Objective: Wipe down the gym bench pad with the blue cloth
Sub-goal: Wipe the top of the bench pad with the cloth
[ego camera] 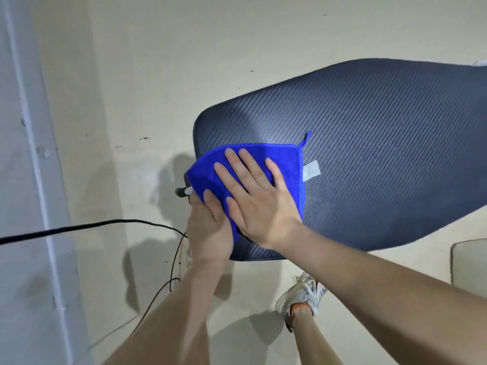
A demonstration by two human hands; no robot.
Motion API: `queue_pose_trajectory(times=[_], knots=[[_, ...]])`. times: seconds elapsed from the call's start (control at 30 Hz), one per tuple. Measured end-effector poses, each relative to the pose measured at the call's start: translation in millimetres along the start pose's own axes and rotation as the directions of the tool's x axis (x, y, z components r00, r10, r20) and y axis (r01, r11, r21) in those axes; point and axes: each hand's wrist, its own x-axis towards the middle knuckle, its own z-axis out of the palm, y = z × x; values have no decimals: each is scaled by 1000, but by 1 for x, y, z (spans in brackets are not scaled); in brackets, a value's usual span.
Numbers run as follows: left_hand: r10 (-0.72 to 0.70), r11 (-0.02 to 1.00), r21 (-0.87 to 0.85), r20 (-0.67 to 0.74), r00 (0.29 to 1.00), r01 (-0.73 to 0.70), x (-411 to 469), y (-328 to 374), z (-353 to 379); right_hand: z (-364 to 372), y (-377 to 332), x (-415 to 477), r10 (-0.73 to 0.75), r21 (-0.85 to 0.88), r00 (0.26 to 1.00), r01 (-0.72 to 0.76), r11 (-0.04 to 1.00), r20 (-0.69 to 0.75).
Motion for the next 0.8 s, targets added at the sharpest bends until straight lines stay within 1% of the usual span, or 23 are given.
queue_pose_trajectory(times=[0.07, 0.13, 0.2, 0.27, 0.33, 0.4, 0.47, 0.57, 0.63, 0.7, 0.73, 0.77, 0.8], knots=[[-2, 1000, 7, -20, 1000, 2, -17, -10, 4, 2, 6, -16, -38, 19, 999, 38, 999, 13], [42, 999, -11, -36, 998, -42, -34, -23, 8, 3, 10, -33, -102, 40, 994, 101, 994, 38], [79, 996, -33, -73, 994, -82, -49, -31, 16, 5, 19, -51, -161, 10, 984, 161, 987, 72], [62, 997, -34, -118, 991, -66, -58, -31, 22, 6, 33, -64, -194, -29, 977, 197, 980, 90], [57, 998, 33, -147, 988, -52, -67, -26, 26, 6, 53, -75, -233, -59, 966, 240, 969, 111], [123, 977, 191, -159, 980, -92, -75, -22, 31, 5, 76, -85, -248, -80, 962, 258, 963, 112], [223, 919, 361, -137, 965, -161, -82, -22, 36, 1, 100, -94, -218, -96, 969, 229, 969, 113], [251, 847, 503, -98, 963, -170, -84, -19, 41, -4, 122, -102, -178, -127, 976, 194, 973, 127], [307, 782, 593, -94, 947, -195, -79, -12, 44, -3, 123, -102, -140, -117, 984, 152, 981, 107], [429, 707, 642, -53, 902, -298, -61, -2, 50, 0, 114, -98, -33, -87, 997, 39, 995, 65], [497, 667, 654, -33, 867, -358, -48, 4, 49, 1, 106, -94, 15, -66, 999, -13, 998, 37], [554, 626, 661, -4, 832, -414, -32, 9, 50, 2, 103, -88, 51, -52, 999, -50, 997, 19], [597, 580, 679, 23, 802, -451, -16, 14, 46, 2, 101, -81, 53, -39, 999, -53, 998, 12]])
